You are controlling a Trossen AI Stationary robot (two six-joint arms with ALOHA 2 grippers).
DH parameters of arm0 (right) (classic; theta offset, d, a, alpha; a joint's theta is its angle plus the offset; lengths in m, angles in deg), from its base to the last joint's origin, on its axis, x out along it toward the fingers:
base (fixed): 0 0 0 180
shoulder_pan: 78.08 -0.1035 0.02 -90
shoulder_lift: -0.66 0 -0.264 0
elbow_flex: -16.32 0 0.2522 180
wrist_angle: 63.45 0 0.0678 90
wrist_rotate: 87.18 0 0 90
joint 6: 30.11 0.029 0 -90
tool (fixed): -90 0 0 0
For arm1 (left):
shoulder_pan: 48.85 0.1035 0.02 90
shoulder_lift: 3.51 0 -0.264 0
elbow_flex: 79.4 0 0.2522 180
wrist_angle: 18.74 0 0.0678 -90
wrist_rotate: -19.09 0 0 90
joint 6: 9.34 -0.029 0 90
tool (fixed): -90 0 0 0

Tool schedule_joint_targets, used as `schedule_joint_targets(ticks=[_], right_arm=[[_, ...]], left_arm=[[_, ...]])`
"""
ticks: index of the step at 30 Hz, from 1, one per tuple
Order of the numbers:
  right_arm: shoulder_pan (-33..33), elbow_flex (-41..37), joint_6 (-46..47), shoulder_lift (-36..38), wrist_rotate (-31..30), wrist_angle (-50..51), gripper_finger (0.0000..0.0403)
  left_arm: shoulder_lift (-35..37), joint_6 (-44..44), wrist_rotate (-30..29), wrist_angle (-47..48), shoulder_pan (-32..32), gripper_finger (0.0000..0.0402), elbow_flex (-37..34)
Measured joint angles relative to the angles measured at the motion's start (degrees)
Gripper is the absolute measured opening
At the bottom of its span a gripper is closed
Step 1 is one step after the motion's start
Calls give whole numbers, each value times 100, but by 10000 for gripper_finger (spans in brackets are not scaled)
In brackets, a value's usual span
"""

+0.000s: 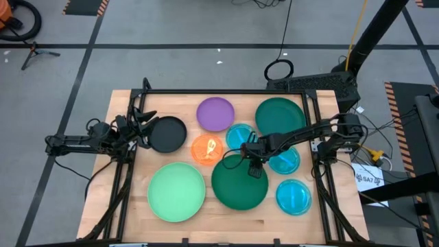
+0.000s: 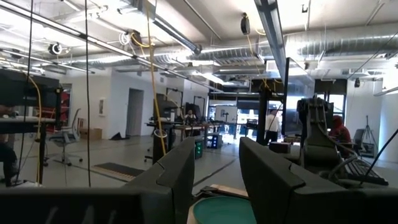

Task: Stack plastic plates
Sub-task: Stack the bottom dark green plate on the dark green plate

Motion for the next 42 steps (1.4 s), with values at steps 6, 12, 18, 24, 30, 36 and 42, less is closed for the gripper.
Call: schedule_joint_targets(ticks=[6, 12, 18, 24, 30, 36, 42], right_arm=[[3, 0, 162, 109, 28, 79, 67], [24, 9, 183, 348, 532, 57, 12], [98, 2, 37, 1013, 688, 105, 5], [351, -5, -270, 1895, -136, 22, 4], [1116, -5, -171, 2745, -802, -79, 4], [2278, -2, 353, 3311, -780, 298, 4], [3599, -2, 480, 3547, -531, 978, 3]], left_arm=[[0, -1, -9, 1, 0, 131, 0], [0, -2, -98, 2, -1, 131, 0], [1, -2, -105, 1, 1, 131, 0], [2, 87, -107, -138, -1, 131, -2], [2, 233, -114, -170, 1, 131, -2], [1, 287, -157, -170, 1, 131, -2], [2, 284, -157, -171, 1, 131, -2]])
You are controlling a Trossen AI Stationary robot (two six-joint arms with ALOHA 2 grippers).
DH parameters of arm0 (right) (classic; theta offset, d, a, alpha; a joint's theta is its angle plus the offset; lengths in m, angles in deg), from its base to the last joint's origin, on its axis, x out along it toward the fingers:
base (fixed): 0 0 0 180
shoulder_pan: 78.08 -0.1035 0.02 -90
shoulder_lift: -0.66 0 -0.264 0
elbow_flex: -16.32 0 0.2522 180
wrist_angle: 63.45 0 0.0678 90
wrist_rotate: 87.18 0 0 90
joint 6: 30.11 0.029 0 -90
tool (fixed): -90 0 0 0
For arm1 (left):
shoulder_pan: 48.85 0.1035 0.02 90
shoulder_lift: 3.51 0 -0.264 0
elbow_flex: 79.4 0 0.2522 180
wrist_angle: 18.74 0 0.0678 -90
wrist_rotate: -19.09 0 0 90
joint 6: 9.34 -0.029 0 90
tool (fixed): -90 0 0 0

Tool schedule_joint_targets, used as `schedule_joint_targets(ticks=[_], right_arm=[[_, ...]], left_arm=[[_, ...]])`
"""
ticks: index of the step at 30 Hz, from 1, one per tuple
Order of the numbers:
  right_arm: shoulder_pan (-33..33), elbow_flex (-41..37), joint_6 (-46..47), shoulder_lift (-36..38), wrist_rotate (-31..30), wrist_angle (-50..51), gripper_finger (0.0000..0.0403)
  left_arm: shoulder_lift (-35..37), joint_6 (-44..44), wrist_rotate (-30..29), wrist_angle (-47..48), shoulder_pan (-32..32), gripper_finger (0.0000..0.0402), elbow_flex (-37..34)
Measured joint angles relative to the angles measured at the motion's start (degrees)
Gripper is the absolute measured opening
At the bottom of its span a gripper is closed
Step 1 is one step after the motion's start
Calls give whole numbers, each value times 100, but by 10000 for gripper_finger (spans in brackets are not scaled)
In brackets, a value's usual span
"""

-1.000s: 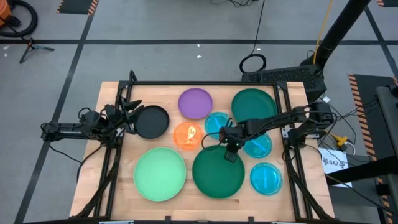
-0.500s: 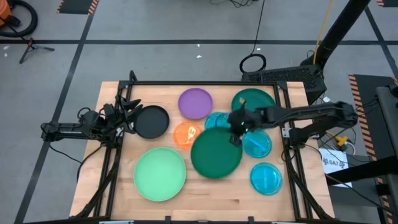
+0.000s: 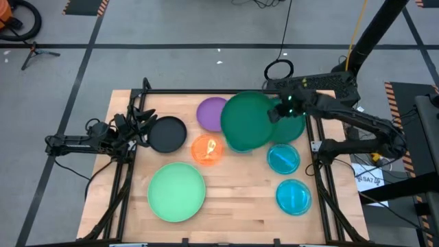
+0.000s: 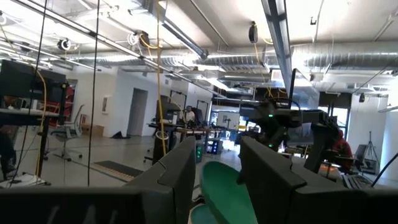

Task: Stack plastic plates
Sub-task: Stack the bottom dark green plate on the dark green plate

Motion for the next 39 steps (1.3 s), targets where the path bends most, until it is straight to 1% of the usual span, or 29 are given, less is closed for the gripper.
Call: schedule_joint_targets(ticks=[5, 11, 13, 18, 29, 39], right_arm=[[936, 0, -139, 17, 223, 505, 3], [1700, 0, -412, 21, 514, 867, 3], [1901, 4, -483, 21, 471, 974, 3], [2261, 4, -549, 21, -23, 1249, 6], [2297, 4, -468, 2, -71, 1266, 22], [2295, 4, -454, 2, -84, 1376, 82]], left_arm=[[-2, -2, 0, 1, 0, 131, 0], [0, 2, 0, 1, 0, 131, 0], [0, 4, 0, -2, 0, 131, 0], [-1, 7, 0, 0, 0, 131, 0], [0, 15, 1, -2, -1, 131, 0], [0, 15, 2, -2, 0, 131, 0]])
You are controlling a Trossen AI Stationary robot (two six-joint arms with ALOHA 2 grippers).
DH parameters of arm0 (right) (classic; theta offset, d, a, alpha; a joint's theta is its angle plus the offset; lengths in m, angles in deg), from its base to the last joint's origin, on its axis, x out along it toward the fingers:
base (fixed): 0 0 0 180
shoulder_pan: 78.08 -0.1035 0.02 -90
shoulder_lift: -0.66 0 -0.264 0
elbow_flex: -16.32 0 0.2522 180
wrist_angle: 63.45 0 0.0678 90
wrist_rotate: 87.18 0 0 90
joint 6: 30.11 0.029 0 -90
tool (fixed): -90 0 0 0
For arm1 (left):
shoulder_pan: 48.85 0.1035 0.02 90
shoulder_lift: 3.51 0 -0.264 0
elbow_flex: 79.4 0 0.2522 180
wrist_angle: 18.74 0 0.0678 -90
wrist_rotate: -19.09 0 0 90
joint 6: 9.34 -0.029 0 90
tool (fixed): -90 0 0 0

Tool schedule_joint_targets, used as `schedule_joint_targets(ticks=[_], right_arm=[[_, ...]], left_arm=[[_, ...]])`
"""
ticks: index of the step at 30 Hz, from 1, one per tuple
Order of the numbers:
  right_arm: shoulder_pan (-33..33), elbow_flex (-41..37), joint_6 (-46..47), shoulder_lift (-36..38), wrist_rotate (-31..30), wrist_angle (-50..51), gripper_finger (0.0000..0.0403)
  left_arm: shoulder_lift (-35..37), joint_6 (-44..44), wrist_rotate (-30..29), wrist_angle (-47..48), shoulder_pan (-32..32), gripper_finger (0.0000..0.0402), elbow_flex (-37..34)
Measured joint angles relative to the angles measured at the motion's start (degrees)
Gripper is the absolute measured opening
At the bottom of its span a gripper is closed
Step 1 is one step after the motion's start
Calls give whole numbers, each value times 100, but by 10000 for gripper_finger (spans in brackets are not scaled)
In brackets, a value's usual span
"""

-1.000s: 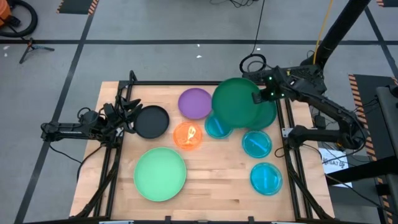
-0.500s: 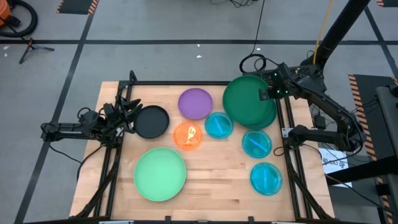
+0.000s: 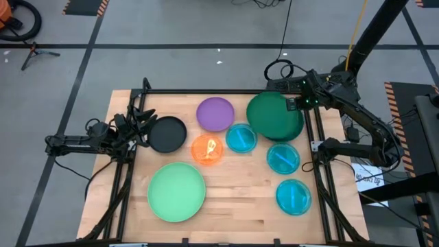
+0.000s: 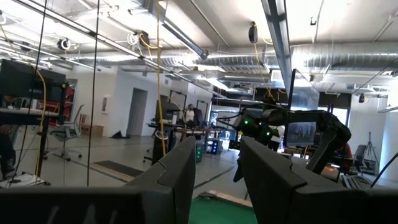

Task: Stack plastic plates
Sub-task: Stack the bottom dark green plate on the dark green plate, then stack the light green plate on the dark green plate

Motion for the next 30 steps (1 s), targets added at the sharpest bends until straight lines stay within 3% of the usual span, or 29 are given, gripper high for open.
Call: schedule_joint_targets(ticks=[15, 22, 26, 30], right_arm=[[-292, 0, -122, 4, 170, -48, 104], [-1324, -452, -384, 228, 165, -950, 105], [-2050, -1103, -399, 618, 166, -2000, 105], [-2730, -1704, -489, 1030, 155, -3063, 105]], left_arm=[[-2, -3, -57, 0, -1, 131, 0], [0, 165, -88, 63, -1, 131, 0], [-8, 303, 577, 177, -12, 131, 0], [-8, 500, 803, 64, -11, 131, 0]])
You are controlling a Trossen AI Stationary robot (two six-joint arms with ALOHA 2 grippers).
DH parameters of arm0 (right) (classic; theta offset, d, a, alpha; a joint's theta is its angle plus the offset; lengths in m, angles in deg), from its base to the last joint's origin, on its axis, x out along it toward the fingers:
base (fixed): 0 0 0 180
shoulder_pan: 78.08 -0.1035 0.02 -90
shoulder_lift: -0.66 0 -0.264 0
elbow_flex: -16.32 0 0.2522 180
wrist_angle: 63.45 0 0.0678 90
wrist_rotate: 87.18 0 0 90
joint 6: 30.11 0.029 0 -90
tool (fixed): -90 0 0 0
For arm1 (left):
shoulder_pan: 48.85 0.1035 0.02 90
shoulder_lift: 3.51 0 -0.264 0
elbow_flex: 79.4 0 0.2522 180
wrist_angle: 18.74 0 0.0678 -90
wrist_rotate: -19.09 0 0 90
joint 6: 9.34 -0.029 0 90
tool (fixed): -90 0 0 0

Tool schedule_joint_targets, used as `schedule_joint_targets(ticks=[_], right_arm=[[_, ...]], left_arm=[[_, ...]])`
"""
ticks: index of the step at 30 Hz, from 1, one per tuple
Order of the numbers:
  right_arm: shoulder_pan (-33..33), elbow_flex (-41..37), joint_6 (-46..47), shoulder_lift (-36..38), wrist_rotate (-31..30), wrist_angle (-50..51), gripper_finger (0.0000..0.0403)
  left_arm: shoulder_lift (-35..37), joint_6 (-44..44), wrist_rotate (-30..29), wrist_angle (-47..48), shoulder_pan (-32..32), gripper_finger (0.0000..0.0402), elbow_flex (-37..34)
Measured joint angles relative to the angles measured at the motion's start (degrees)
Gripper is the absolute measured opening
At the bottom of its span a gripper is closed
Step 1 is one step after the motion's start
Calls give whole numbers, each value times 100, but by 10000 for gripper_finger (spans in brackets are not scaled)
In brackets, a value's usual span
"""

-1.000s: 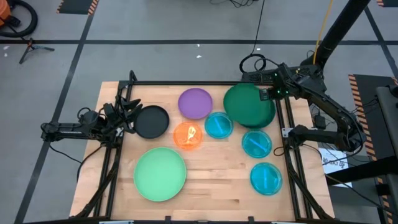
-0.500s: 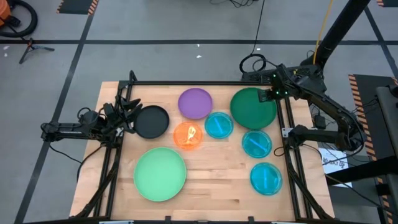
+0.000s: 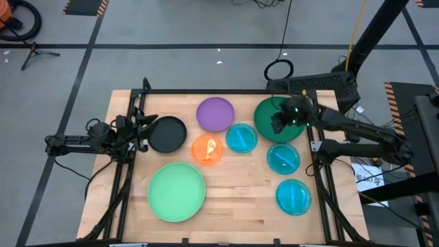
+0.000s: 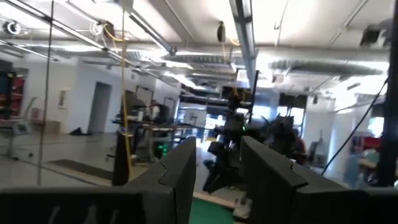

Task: Stack plastic plates
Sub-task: Stack the light green plate on the dark green plate

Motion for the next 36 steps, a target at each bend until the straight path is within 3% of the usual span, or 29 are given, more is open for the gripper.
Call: schedule_joint_targets(ticks=[7, 11, 19, 23, 32, 36], right_arm=[[-915, -234, -267, 331, -340, -482, 105], [-1319, -234, -543, 359, -463, -703, 105], [-1739, -234, -840, 209, -466, -1308, 105], [-1748, -234, -335, 126, -455, -1413, 105], [-1747, -234, -229, 69, 113, -1559, 105], [-1748, -234, -255, 69, 157, -1647, 105]], left_arm=[[-61, 1030, 732, 62, -116, 131, 0], [-402, 1679, 812, 86, -389, 131, 0], [-1598, 2697, 280, -596, -925, 131, 0], [-2194, 3374, 243, -793, -1238, 131, 0], [-3061, 4168, -174, -803, -1778, 131, 8], [-3404, 4273, -257, -219, -1856, 131, 447]])
